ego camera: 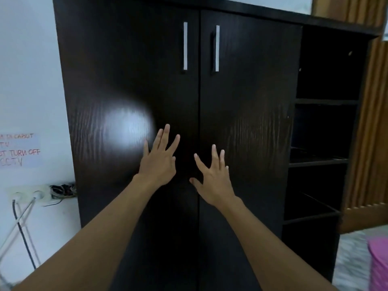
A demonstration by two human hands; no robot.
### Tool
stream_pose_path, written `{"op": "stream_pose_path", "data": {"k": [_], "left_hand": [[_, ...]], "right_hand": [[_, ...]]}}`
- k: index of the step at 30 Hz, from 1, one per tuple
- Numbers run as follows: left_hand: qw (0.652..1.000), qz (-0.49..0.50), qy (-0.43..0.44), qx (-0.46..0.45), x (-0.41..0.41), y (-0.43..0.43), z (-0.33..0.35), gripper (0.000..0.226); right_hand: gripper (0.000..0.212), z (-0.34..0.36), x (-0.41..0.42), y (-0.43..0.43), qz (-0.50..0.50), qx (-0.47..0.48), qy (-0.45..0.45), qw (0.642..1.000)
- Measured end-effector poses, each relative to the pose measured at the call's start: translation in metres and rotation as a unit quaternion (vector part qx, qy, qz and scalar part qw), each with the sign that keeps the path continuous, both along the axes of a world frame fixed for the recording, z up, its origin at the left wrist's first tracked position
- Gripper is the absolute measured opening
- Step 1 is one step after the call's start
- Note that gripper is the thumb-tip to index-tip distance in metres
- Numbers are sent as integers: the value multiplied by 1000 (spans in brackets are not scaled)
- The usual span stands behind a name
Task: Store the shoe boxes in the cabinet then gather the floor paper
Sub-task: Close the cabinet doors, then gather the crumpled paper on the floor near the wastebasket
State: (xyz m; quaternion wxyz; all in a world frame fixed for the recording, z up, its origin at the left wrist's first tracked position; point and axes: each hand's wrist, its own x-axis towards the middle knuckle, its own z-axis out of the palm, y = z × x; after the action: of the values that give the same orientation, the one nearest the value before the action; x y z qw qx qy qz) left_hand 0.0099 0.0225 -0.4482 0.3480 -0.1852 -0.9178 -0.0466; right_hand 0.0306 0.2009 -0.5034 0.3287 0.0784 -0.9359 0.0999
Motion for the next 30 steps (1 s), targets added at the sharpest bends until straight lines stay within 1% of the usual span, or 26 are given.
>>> {"op": "stream_pose_path", "data": {"k": [1,3,7,10,12,15,19,22,24,27,30], "left_hand": [[1000,8,9,-10,-4,-2,-5,71],[999,11,33,-17,-8,-3,-11,74],[999,13,46,-11,-8,4,-13,74],[998,14,67,15,-6,14,-17,73],[995,-13,83,53,-2,28,-21,65],[988,-105,76,87,5,59,-35,55],[965,-223,2,137,15,108,-72,55],[945,-286,-73,144,28,147,-111,51],[925,-318,-158,134,39,176,-144,46],[882,-347,-301,106,58,224,-203,46],[850,-340,-390,100,83,276,-264,52]], "right_hand": [[81,1,-6,0,4,8,-27,1000],[85,0,-14,-1,8,17,-51,999],[86,-5,-15,2,-3,27,-32,999],[77,-4,-5,14,21,13,-22,999],[69,-5,7,27,33,-12,-25,999],[59,-15,28,54,13,-68,-48,996],[49,-47,60,106,-33,-109,-81,990],[40,-93,94,150,-101,-154,-112,976],[37,-130,122,180,-144,-179,-130,965],[36,-184,170,224,-188,-198,-163,948],[39,-245,217,266,-224,-216,-205,928]]}}
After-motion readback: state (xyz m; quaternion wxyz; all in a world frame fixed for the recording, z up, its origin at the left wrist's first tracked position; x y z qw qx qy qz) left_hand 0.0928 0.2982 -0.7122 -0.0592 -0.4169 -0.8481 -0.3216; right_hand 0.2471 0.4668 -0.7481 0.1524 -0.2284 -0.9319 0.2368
